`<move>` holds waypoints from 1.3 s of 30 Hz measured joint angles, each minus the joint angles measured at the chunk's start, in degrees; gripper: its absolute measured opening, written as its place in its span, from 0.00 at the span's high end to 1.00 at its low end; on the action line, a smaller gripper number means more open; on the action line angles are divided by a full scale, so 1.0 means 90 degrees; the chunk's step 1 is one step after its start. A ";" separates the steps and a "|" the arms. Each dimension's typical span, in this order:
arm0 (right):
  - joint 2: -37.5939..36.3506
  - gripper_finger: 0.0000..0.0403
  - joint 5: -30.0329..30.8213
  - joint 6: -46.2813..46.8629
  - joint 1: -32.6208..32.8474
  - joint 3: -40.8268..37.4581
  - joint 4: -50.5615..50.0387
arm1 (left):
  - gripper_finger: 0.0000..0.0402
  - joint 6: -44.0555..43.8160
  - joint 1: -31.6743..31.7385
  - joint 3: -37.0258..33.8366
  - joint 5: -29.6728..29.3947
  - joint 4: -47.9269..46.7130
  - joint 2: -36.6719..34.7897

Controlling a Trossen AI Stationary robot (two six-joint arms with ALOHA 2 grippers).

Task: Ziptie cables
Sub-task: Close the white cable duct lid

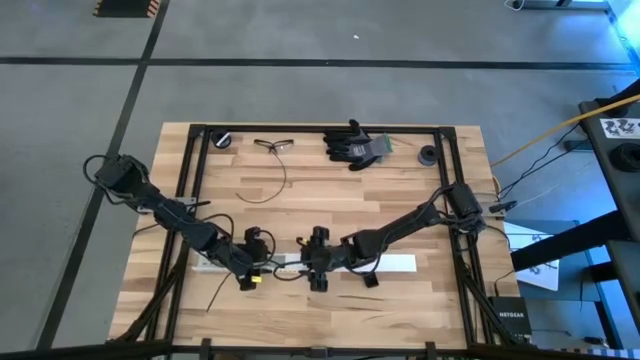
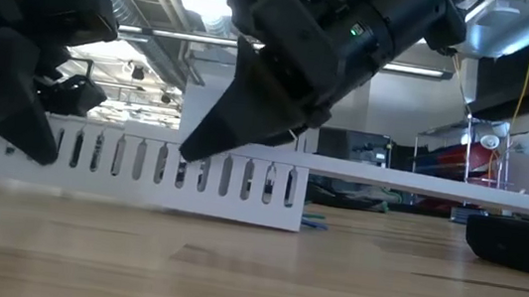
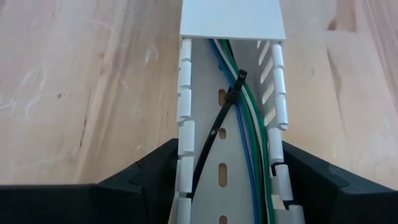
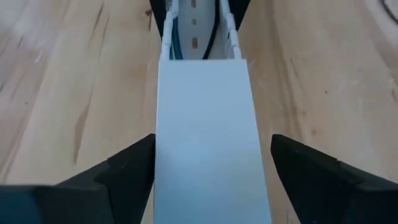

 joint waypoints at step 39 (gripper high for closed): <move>0.0714 0.47 -0.0321 0.0368 -0.0010 0.0102 0.1792 | 0.46 0.0583 0.0238 0.0141 0.0033 0.2410 0.1446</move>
